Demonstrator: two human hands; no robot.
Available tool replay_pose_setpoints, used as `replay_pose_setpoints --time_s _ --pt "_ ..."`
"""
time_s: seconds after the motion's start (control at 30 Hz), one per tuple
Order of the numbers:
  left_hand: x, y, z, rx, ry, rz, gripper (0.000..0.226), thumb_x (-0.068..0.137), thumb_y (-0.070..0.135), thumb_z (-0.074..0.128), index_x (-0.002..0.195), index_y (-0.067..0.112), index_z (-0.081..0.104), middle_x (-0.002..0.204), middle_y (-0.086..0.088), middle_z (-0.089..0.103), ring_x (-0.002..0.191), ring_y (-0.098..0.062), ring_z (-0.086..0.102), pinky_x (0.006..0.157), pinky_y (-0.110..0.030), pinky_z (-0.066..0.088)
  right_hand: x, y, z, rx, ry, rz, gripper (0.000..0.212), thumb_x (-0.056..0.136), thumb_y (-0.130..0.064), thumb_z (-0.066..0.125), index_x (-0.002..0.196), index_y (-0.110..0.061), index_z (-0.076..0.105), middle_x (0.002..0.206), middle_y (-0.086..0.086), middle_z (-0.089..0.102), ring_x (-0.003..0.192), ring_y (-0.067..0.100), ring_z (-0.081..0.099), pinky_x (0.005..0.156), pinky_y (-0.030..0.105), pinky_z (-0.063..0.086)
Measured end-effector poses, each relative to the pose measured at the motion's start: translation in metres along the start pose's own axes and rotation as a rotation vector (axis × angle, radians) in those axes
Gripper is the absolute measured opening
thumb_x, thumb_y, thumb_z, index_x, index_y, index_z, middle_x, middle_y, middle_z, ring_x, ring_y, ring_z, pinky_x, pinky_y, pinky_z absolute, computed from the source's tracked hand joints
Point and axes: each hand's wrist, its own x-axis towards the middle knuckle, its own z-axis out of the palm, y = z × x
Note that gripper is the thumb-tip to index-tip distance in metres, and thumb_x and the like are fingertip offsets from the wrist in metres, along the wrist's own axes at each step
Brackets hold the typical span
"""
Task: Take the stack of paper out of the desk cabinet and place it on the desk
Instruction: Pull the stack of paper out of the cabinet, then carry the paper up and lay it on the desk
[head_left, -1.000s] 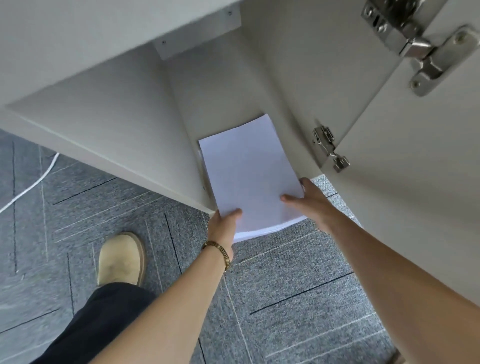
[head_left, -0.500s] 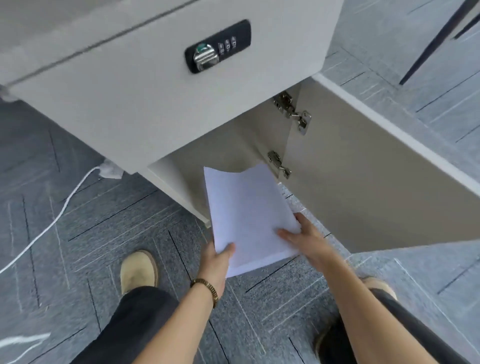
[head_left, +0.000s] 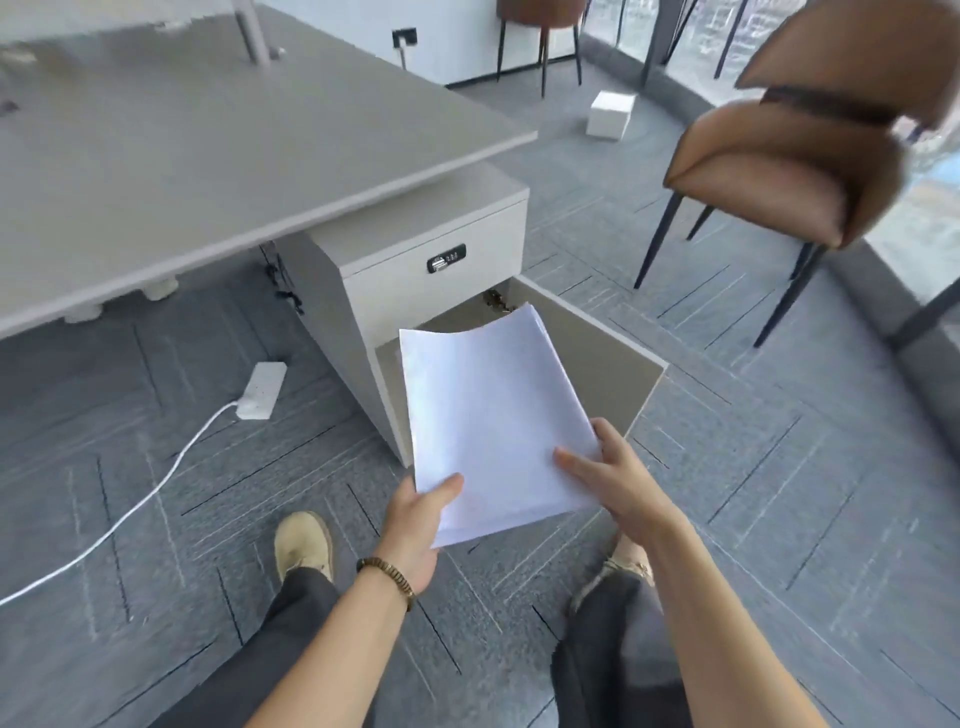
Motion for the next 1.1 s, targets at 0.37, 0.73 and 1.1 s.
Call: replay_pose_setpoints --time_s 0.37,0.73,1.1 --pt "-0.196 0.155 -0.071 0.08 -0.192 0.157 0.03 0.087 -0.002 0.066 0.117 0.002 0.066 0.113 -0.013 0.073 0.094 -0.028 0.071 0.07 -0.036 0.057 -0.18 -0.154 0.063 0.051 0.037 -0.306 0.026 0.085 -0.016 0.076 0.104 -0.014 0.058 0.099 0.005 0.067 0.086 0.024 0.066 0.079 0.043 0.057" --pt "-0.279 0.256 -0.174 -0.008 -0.12 0.362 0.019 0.091 0.006 0.067 0.11 0.007 0.068 0.096 -0.009 0.074 0.068 -0.02 0.074 0.054 -0.033 0.058 -0.234 -0.271 0.169 -0.052 -0.07 -0.469 0.045 0.083 -0.021 0.078 0.121 -0.009 0.056 0.114 0.009 0.07 0.099 0.029 0.069 0.081 0.039 0.056" --pt "-0.181 0.283 -0.289 0.049 0.11 0.635 0.045 0.087 -0.007 0.067 0.128 0.008 0.059 0.118 -0.009 0.071 0.103 -0.03 0.069 0.077 -0.035 0.056 -0.126 -0.272 0.294 -0.062 -0.271 -0.392 0.047 0.079 -0.023 0.082 0.121 -0.018 0.06 0.115 0.001 0.074 0.1 0.019 0.074 0.085 0.035 0.059"
